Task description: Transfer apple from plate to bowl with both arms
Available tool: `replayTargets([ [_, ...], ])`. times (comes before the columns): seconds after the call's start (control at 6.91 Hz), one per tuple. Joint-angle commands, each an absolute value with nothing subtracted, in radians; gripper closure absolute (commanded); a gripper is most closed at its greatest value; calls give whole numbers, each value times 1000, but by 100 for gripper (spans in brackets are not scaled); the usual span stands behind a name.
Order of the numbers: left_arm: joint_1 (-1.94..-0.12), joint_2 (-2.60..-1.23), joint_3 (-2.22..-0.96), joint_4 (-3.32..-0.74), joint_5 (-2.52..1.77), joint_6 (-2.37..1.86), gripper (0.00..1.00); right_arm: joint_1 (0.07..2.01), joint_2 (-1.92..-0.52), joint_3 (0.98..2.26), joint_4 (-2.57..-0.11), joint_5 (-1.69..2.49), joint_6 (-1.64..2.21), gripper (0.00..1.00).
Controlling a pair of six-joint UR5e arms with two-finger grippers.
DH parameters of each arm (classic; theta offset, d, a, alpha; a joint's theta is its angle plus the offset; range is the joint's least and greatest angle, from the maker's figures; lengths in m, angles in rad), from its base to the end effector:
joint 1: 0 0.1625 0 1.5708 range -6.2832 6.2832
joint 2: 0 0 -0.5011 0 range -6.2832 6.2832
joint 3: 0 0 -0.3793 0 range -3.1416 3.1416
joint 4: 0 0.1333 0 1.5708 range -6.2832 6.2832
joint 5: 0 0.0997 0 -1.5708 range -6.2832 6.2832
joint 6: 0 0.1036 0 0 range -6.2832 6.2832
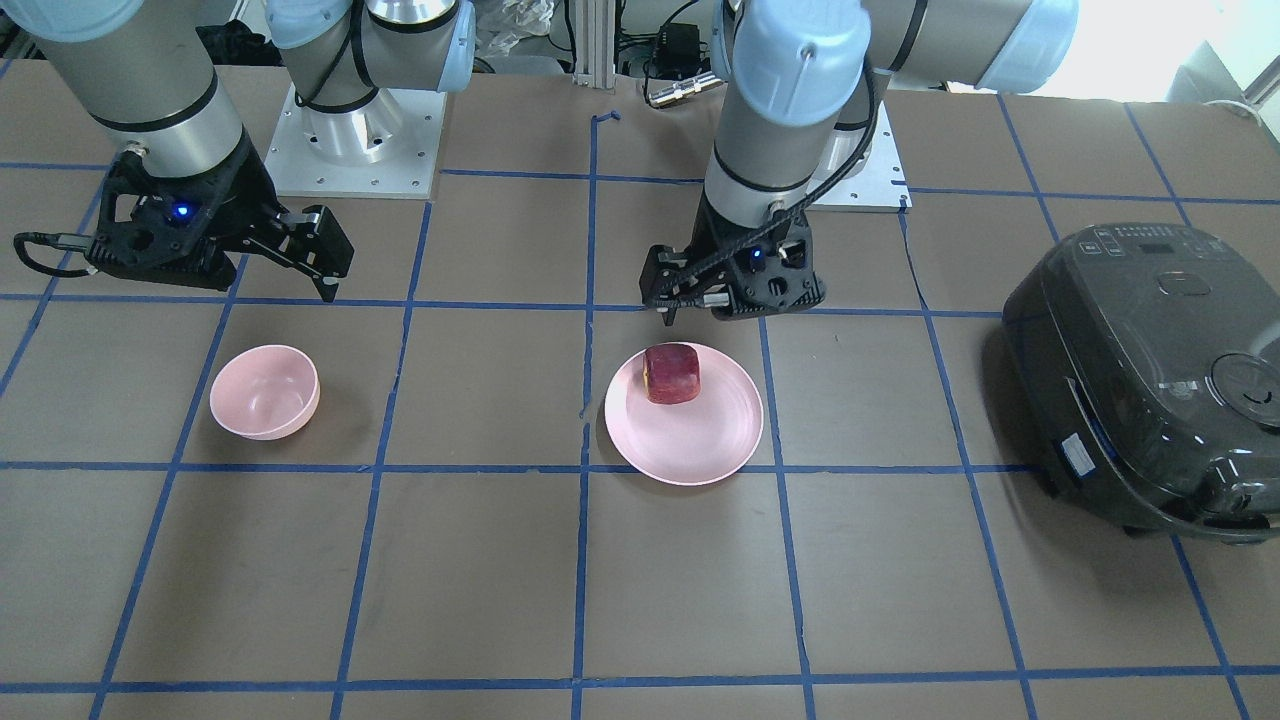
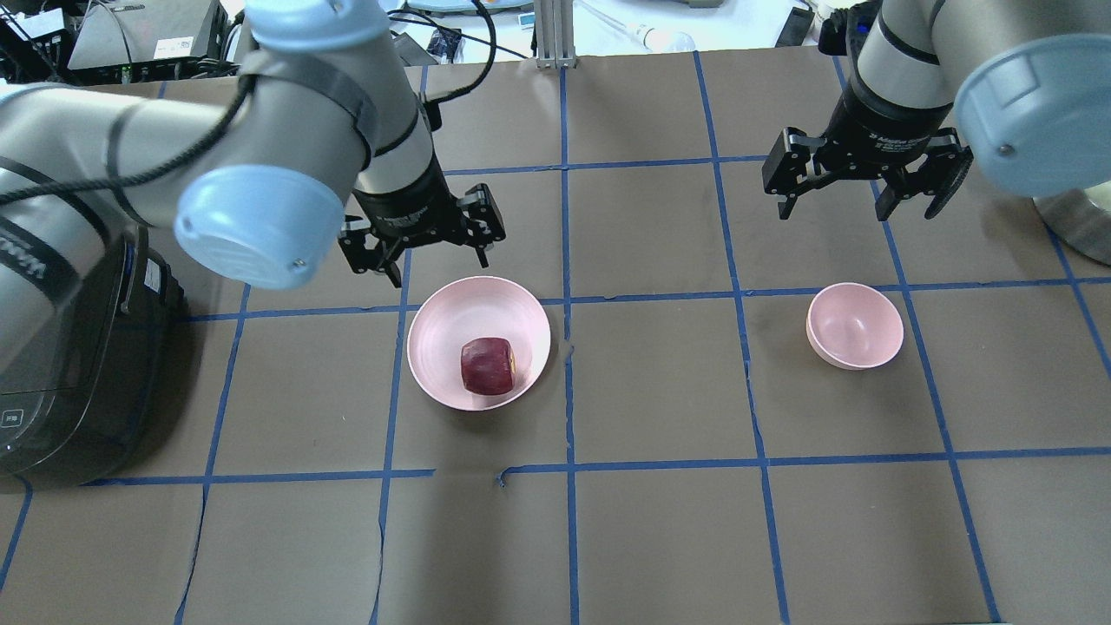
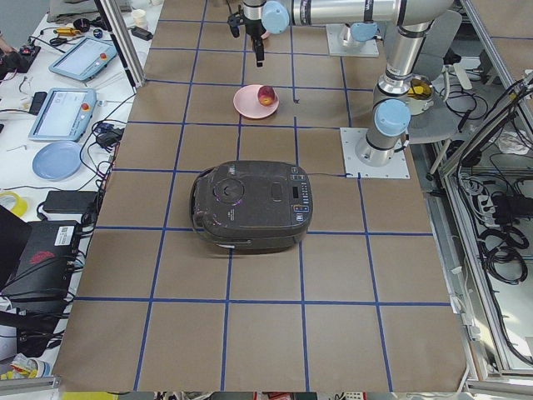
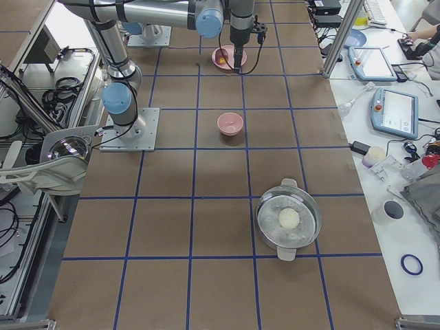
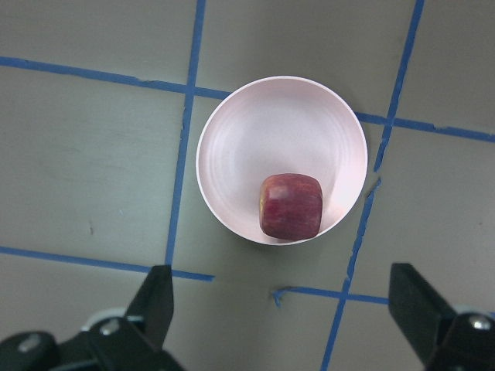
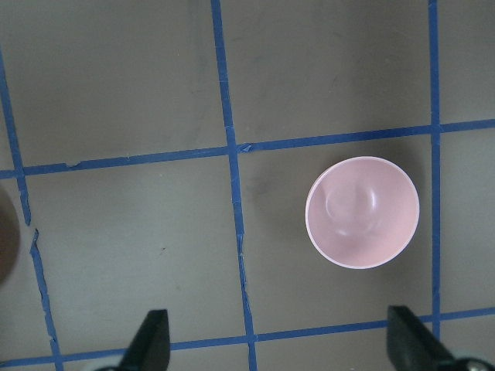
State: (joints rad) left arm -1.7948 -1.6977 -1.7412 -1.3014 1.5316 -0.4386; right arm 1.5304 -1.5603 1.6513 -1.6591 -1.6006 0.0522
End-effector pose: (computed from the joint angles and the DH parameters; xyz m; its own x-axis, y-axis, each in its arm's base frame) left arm -0.2501 -0.4793 0.4422 -0.9766 -0.2139 0.0236 -0.2128 0.9762 0.0419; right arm 0.1106 -0.4873 0.5253 -0.9953 0.0924 0.0299 0.0924 0.9957 0.0011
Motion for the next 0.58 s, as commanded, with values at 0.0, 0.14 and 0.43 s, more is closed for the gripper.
replayTargets([
  [0.0,-1801,-1755,-1856,-1189,1523,-465,0,1529,-1565,1649,-1669,-1608,55,0],
  [0.14,-1801,-1788,-1883,-1174,1523,-463,0,1528,-1568,1646,-1667,-1609,55,0],
  [0.43,-1801,-1870,-1893,-1121,1438,-463,0,1528,-1575,1646,-1666,-1609,55,0],
])
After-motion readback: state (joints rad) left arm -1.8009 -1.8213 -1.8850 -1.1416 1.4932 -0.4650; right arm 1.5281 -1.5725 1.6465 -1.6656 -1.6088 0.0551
